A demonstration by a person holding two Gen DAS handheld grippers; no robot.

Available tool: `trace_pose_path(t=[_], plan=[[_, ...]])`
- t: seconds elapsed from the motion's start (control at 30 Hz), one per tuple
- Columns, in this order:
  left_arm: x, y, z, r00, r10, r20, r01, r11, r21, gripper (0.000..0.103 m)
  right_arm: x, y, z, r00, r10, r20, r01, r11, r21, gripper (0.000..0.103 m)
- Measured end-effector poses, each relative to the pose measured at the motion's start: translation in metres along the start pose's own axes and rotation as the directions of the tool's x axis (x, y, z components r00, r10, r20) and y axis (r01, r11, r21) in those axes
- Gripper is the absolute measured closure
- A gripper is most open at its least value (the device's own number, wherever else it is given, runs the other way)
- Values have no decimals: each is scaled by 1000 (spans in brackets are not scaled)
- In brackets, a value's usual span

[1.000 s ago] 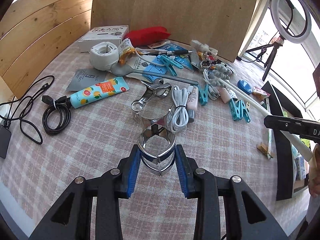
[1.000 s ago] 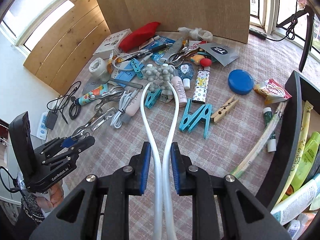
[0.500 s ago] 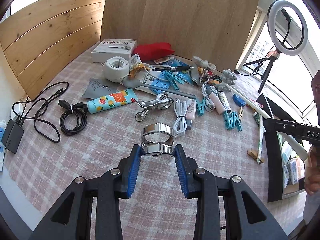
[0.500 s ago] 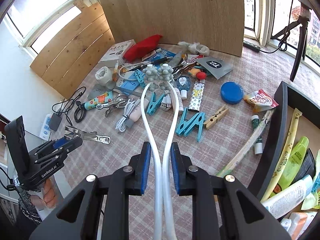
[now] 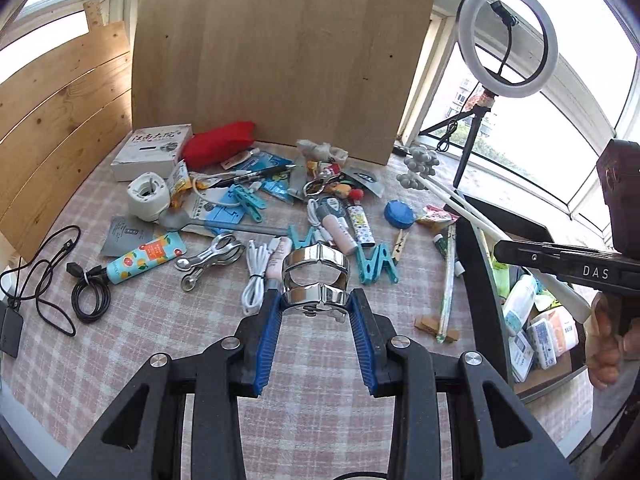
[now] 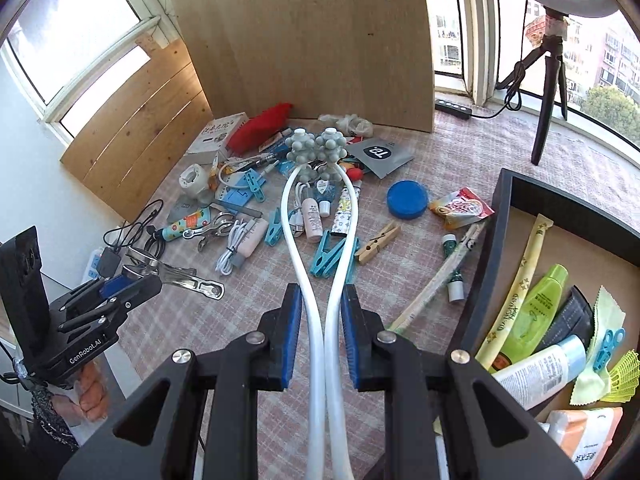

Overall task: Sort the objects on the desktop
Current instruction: 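Carry the steel clamp and white massager into the tray and release both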

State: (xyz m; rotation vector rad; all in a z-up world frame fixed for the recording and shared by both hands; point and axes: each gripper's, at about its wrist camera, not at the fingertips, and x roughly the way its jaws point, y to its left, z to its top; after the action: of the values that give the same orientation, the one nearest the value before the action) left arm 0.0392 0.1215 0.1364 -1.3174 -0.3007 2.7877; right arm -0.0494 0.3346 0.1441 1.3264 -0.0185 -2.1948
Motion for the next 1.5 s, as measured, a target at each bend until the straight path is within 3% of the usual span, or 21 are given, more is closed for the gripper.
trace_pose_path(t=[0.27,0.5,0.7,0.73,0.77,0.83,0.9,1.2,1.5], plan=[[14,-104,25,989,-149,-8,148,977,155,70,-54,-74,-24,992,-112,60,103,985,142,83],[25,-192,25,965,-258,-51,262,923,283,70,-102,-140,-56,971,-224,86,193,943,272,83],[32,-251,17,943,-312,-117,333,867,372,70,-129,-172,-76,954,-284,92,241,915,324,83],[35,-258,16,940,-312,-136,341,864,371,65,-131,-175,-77,952,-291,95,247,913,326,82],[36,-262,16,942,-306,-139,336,867,367,47,-134,-178,-78,950,-298,97,252,910,330,82],[35,-267,14,941,-312,-129,338,867,366,34,-139,-186,-80,944,-316,93,266,897,352,79],[35,-269,13,943,-307,-128,333,868,368,34,-143,-191,-82,944,-318,90,265,890,370,72],[40,-248,7,956,-261,-137,293,893,342,34,-137,-188,-82,949,-301,91,252,902,352,71],[45,-191,6,973,-190,-134,220,939,266,35,-116,-169,-71,973,-216,86,180,932,315,70]])
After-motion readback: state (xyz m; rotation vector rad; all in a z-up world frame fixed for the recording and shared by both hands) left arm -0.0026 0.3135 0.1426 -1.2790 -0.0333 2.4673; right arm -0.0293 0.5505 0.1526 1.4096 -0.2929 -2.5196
